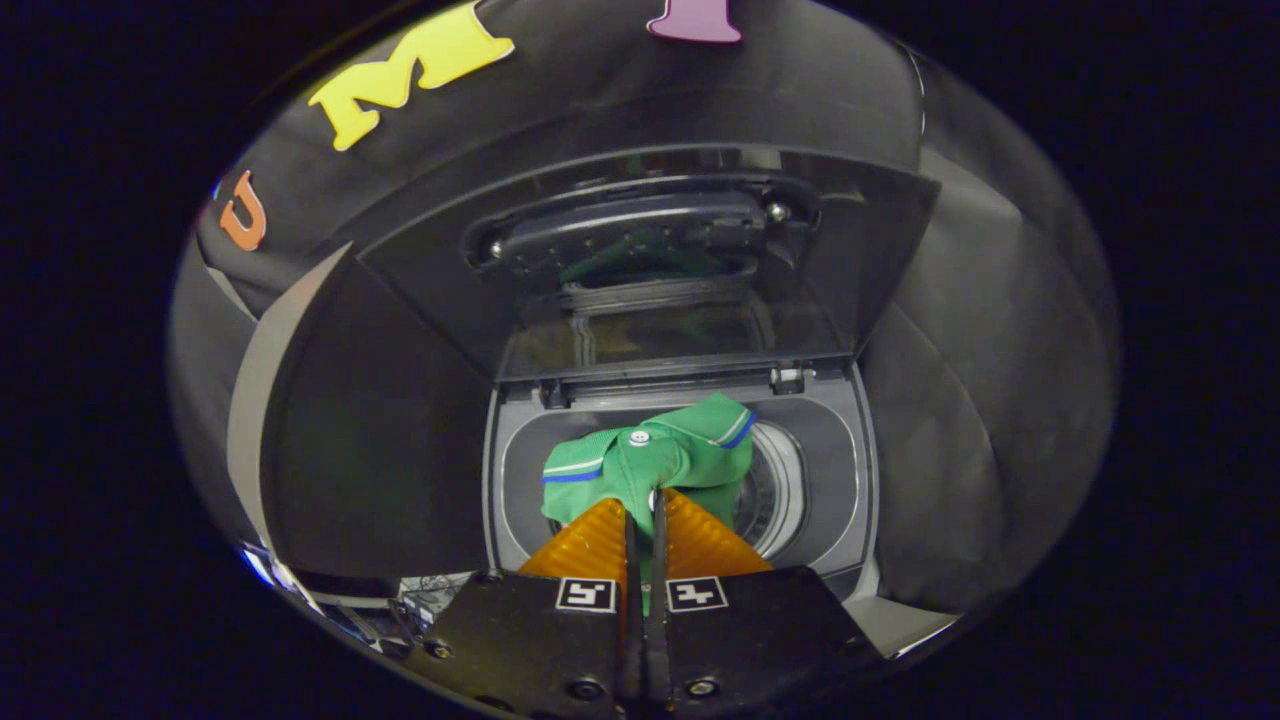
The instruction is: Put the clothes into the washing machine and then close the washing machine lid.
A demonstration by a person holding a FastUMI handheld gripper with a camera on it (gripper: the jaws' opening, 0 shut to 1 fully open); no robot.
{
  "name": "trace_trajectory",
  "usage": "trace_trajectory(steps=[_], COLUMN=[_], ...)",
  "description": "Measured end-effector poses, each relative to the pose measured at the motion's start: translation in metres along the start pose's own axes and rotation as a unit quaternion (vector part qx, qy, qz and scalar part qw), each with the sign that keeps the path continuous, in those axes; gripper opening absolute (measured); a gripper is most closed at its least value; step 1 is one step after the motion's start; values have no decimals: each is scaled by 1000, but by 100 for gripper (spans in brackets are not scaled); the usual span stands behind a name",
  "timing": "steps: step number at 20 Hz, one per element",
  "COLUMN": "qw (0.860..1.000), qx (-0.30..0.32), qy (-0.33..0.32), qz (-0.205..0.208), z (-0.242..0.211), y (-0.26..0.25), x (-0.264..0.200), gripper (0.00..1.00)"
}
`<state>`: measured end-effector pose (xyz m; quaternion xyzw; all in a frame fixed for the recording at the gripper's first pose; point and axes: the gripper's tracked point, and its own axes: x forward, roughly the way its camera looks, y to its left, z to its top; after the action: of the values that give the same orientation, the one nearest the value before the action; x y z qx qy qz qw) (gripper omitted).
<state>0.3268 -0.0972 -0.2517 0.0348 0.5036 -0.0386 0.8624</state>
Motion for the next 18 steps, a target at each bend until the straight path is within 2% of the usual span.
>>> trace_trajectory(steps=[6,12,14,18], qw=[1000,999,999,999], qx=[-24,7,18,4], qy=[6,12,15,5], qz=[-12,-33,-30,-44], z=[-30,-43,-45,-39], y=[3,-11,-12,-14], x=[55,85,91,81], gripper=[5,7,10,25])
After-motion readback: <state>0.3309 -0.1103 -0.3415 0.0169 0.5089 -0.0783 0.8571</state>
